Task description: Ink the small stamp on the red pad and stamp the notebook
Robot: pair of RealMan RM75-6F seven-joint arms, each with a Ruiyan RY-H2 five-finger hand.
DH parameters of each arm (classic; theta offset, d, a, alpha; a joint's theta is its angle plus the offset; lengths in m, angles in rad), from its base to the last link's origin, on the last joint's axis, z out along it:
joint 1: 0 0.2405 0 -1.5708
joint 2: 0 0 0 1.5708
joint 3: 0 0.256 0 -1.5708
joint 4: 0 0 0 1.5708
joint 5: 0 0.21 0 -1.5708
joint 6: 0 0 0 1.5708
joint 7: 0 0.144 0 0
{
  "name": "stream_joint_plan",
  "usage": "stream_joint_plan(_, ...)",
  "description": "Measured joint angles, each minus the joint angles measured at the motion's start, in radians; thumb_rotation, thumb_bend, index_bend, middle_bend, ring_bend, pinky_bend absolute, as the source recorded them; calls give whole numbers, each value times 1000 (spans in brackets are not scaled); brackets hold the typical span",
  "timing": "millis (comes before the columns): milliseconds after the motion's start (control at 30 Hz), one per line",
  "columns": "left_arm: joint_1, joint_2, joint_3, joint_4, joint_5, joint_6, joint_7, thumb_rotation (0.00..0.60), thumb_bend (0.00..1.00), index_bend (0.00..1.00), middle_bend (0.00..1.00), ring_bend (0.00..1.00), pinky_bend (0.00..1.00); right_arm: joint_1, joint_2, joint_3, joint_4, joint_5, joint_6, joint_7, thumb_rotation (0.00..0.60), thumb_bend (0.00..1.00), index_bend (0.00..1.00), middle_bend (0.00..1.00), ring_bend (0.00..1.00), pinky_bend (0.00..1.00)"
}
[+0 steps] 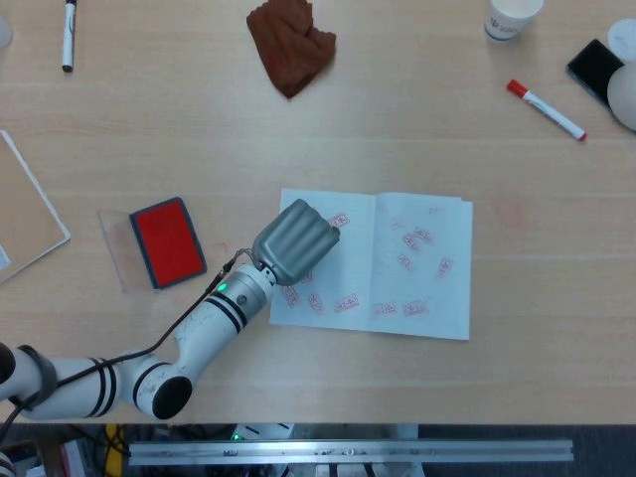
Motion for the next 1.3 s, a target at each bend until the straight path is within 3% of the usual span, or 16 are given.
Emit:
stream_joint_plan(333, -3, 32, -13, -51, -3, 35, -9, 600, 340, 564, 967, 984, 1000, -1, -1, 2, 3, 0, 2, 3, 600, 287, 347, 333, 235, 351)
stream_joint_plan(733, 40, 180, -9, -177, 102, 148, -99, 600, 341, 562, 966, 983, 1000, 7, -6, 5, -1, -9, -1, 0, 600, 288, 347, 333, 235, 352)
stream_joint_plan(1000, 84, 200, 32, -128, 142, 173, -163, 600, 340, 559, 966, 983, 1000, 17, -6, 6, -15, -16, -9, -14, 600, 287, 347, 333, 234, 352)
stream_joint_plan(1300, 118, 158, 50, -13, 149, 168, -201, 600, 340, 556, 966, 983, 1000, 21, -2, 6, -30, -18, -11, -30, 600, 288, 347, 333, 235, 352)
